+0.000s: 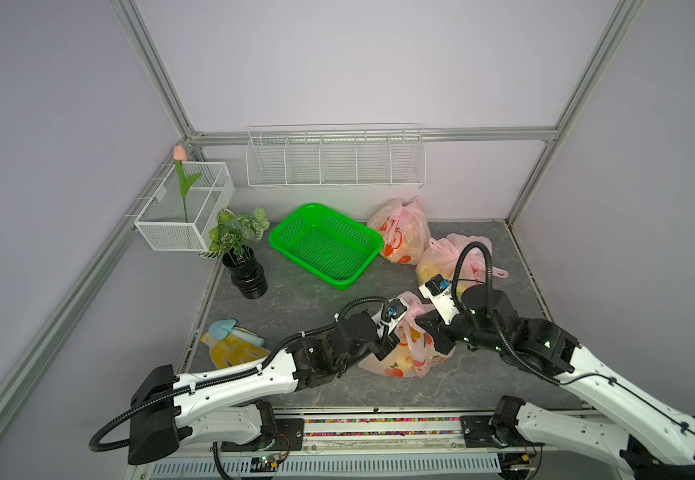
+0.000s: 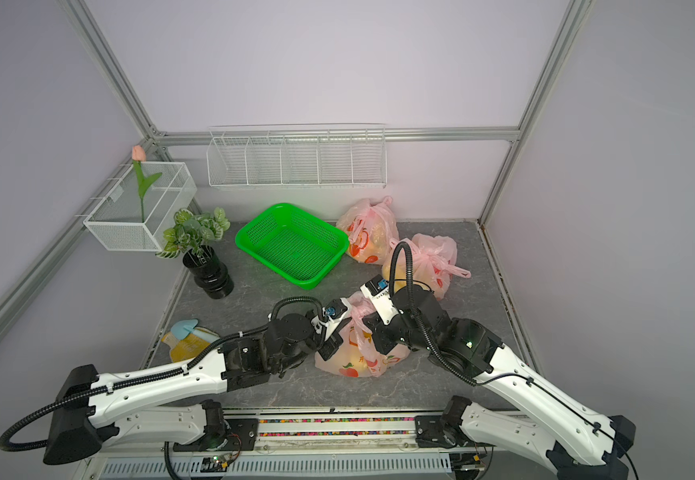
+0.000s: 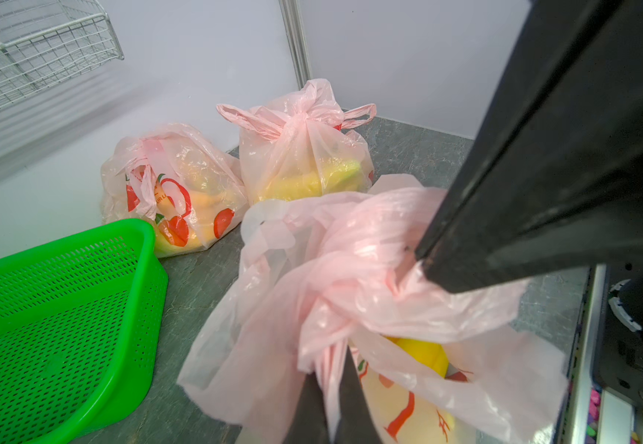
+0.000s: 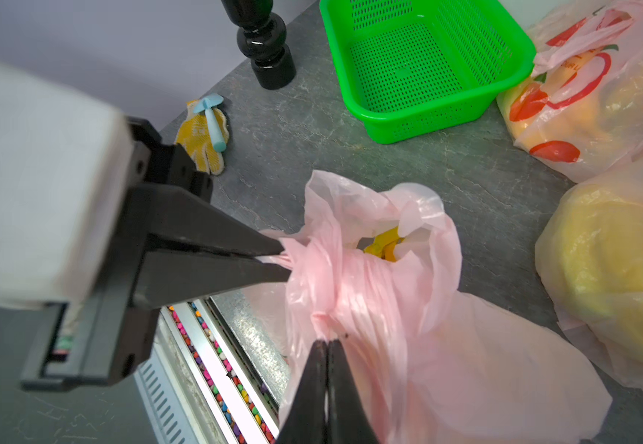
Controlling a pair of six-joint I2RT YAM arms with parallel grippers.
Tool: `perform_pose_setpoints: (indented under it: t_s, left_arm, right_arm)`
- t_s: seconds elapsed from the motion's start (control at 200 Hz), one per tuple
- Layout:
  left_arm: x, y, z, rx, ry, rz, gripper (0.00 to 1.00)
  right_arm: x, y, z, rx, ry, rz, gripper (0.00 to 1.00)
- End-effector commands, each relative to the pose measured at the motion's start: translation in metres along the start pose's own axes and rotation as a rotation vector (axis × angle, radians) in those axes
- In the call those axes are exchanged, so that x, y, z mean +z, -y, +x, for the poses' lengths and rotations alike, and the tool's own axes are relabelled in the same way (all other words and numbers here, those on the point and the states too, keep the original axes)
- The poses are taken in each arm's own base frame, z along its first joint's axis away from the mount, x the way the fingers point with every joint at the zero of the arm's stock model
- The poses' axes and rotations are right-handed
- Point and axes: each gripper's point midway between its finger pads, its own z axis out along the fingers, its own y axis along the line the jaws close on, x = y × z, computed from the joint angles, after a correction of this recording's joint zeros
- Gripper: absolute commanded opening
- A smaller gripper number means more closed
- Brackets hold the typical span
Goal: Place the banana into a plastic bag & tie a knot
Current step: Cross the plastic bag at the center of the board.
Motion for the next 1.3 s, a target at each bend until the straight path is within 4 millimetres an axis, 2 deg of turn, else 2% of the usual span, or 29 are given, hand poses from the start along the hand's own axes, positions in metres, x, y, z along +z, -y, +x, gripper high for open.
perform_pose_setpoints:
  t_s: [0.0,0.115,0.33,0.385,0.405,0.475,0.59,0.73,0.905,0.995,1.154,1.294]
  left_arm:
    - [-0.010,0.000,-0.024,-0.030,0.064,0.027,0.00]
    - [-0.017,0.006,-0.028,-0.030,0.090,0.072,0.00]
    - [-0.021,0.019,-0.027,-0.029,0.105,0.150,0.00]
    - [-0.021,0.025,-0.026,-0.022,0.103,0.187,0.00]
    - [-0.020,0.028,-0.026,-0.020,0.102,0.199,0.00]
    - [-0.019,0.034,-0.025,-0.013,0.095,0.233,0.00]
    - [-0.017,0.038,-0.023,-0.015,0.089,0.252,0.00]
    - [-0.015,0.041,-0.022,-0.019,0.082,0.263,0.00]
    - [-0.013,0.047,-0.026,-0.023,0.097,0.295,0.00]
    - [-0.013,0.056,-0.031,-0.024,0.119,0.345,0.00]
    - [-0.007,0.062,-0.032,-0.050,0.124,0.371,0.00]
    - [-0.002,0.062,-0.031,-0.058,0.125,0.364,0.00]
  right_arm:
    - [0.010,0.003,0.002,-0.018,0.011,0.016,0.07]
    - [0.021,0.008,0.005,-0.019,0.011,0.039,0.07]
    - [0.032,0.013,-0.011,0.020,0.131,0.062,0.08]
    - [0.031,0.012,-0.020,0.036,0.176,0.054,0.08]
    - [0.036,0.014,-0.013,0.041,0.166,0.056,0.08]
    - [0.036,0.016,-0.017,0.059,0.201,0.065,0.07]
    - [0.029,0.020,-0.027,0.092,0.285,0.073,0.07]
    - [0.019,0.014,-0.036,0.137,0.392,0.009,0.07]
    - [0.018,-0.004,-0.043,0.256,0.532,-0.185,0.07]
    - [0.017,-0.004,-0.047,0.326,0.607,-0.255,0.07]
    - [-0.005,-0.008,-0.068,0.360,0.742,-0.389,0.07]
    - [-0.012,-0.016,-0.076,0.354,0.774,-0.479,0.07]
